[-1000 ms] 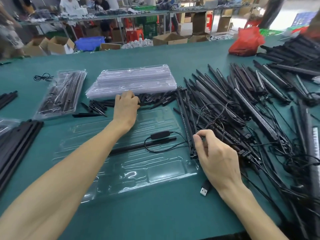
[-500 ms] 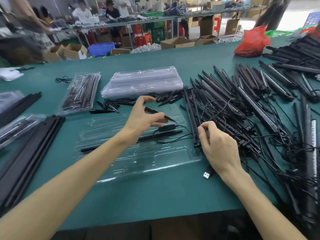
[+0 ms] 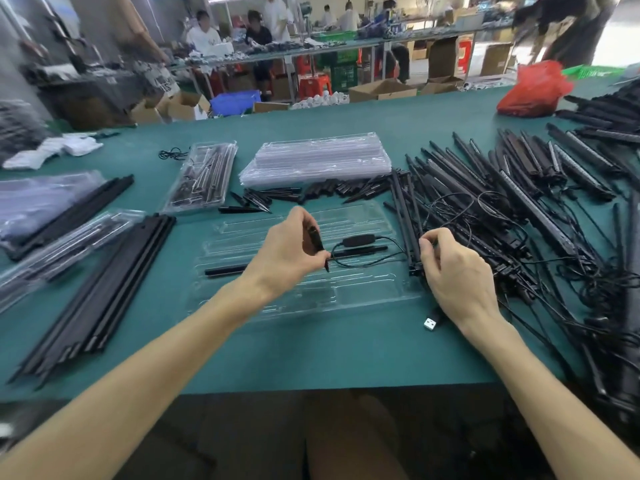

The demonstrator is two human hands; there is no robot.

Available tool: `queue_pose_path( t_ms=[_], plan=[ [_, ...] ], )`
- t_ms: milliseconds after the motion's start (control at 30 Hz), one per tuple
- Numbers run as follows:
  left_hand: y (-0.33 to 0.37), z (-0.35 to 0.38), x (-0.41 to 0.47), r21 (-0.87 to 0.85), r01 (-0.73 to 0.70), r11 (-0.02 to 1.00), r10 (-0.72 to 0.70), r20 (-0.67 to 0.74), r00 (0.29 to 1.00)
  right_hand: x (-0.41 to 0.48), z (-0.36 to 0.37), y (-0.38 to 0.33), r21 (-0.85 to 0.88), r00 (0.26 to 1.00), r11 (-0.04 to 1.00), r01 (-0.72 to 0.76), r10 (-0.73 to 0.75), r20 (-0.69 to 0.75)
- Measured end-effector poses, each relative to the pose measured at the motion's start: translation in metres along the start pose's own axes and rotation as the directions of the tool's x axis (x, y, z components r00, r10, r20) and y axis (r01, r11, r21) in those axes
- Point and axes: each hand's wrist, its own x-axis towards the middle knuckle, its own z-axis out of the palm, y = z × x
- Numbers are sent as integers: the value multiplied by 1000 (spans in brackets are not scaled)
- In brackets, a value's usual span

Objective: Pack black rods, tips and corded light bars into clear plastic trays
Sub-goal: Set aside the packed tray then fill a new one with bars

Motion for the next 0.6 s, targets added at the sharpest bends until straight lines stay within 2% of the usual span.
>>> queue_pose_path(
  t_ms=[133, 200, 300, 400, 500, 600],
  plan=[
    [7, 2, -5, 214, -193, 958, 167, 133, 977, -1, 1, 0, 2, 1000, 1000, -1, 1, 0],
    [6, 6, -6, 250, -237, 939, 190, 200, 961, -1, 1, 1, 3, 1000, 1000, -4, 4, -1],
    [2, 14, -7, 257, -198, 946, 147, 203, 968, -1, 0, 1, 4, 1000, 1000, -1, 1, 1],
    [-3, 21, -7, 287, -141, 947, 106, 136, 985, -1, -1, 1, 18, 1000, 1000, 5, -4, -12],
    [-7, 23, -6, 199, -80, 977, 58, 117, 991, 0, -1, 1, 31, 1000, 999, 8, -8, -2],
    [-10, 23, -6, 140, -90, 986, 68, 155, 986, 2, 2, 1, -5, 999, 1000, -15, 15, 46]
  ],
)
